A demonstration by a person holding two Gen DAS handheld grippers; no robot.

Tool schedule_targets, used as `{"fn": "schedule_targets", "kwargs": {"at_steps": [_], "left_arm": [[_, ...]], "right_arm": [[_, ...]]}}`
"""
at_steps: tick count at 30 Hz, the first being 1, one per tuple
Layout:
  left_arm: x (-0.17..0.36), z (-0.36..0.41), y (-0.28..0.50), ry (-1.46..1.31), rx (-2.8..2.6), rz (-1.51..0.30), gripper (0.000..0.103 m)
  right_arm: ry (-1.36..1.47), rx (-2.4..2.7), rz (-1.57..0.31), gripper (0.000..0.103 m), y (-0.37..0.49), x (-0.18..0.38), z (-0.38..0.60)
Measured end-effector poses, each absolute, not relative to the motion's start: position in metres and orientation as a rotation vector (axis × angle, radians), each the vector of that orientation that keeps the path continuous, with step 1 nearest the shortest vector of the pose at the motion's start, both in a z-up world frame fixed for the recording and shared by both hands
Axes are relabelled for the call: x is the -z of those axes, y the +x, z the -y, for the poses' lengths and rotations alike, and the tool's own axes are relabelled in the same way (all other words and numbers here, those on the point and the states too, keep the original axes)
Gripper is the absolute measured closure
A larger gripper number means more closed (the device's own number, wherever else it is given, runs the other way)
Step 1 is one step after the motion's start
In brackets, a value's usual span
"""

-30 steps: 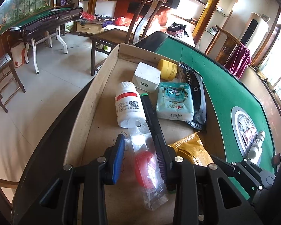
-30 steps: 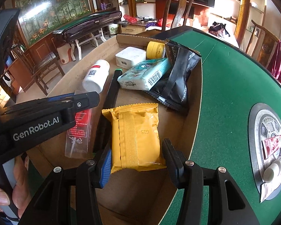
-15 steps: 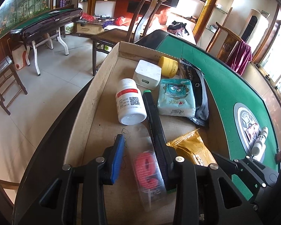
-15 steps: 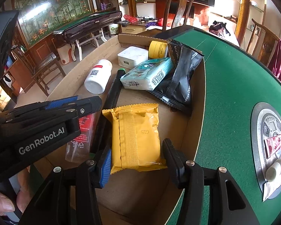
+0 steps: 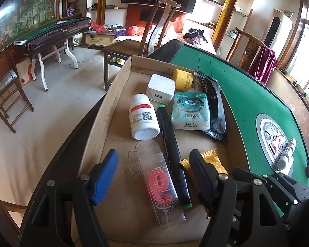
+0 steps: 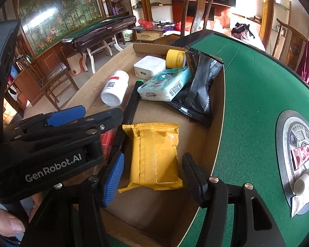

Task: Organize objects
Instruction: 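Move both grippers back from the tray to the centre panel items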

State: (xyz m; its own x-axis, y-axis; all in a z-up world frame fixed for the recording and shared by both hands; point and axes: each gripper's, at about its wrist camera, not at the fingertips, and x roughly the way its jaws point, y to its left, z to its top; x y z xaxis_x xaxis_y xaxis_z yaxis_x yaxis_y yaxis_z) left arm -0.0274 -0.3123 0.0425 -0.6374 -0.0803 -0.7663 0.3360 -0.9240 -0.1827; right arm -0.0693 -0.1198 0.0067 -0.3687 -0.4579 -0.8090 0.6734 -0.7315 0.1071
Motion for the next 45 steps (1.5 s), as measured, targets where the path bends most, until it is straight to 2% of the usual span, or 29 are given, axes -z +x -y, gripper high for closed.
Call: {"fn": "schedule_targets", "kwargs": {"at_steps": [8,16,18,21,28,37,42,45], "left_arm": [[-0.052,0.313,-0.019,1.176,2.611,-0.461,0.027],[-0.064,0.301,-0.01,1.149,2.625,-0.432,0.026],[-0.067,0.296,-0.009,1.144,2.63,-0.418,0.025],[-0.071,0.287,-0.007,1.142,2.643,-0.4,0.021],[-0.081,0.267,-0.004,1.144,2.673,-0.375,0.016],[-0.095,0.206,-0.012,1.182,2.772,-0.233,0.016],[-0.094,0.148,-0.033,1.271,2.906,-0.134,0.016],[-0.089,0.105,-0.053,1.324,3.002,0.016,0.016]], "right_arm": [[1.11,2.14,-0.304,0.035,-0.06,-0.019,0.112],[1.088,2.154,-0.265,0.028,-0.053,-0.027,0.093],[1.079,2.162,-0.252,0.021,-0.051,-0.031,0.087],[1.066,2.169,-0.232,0.017,-0.048,-0.035,0.079],[1.044,2.203,-0.198,0.013,-0.043,-0.041,0.049],[1.046,2.289,-0.104,0.013,-0.055,-0.041,-0.05],[1.07,2.406,0.035,0.013,-0.08,-0.04,-0.139],[1.079,2.495,0.146,0.013,-0.094,-0.037,-0.193]]}}
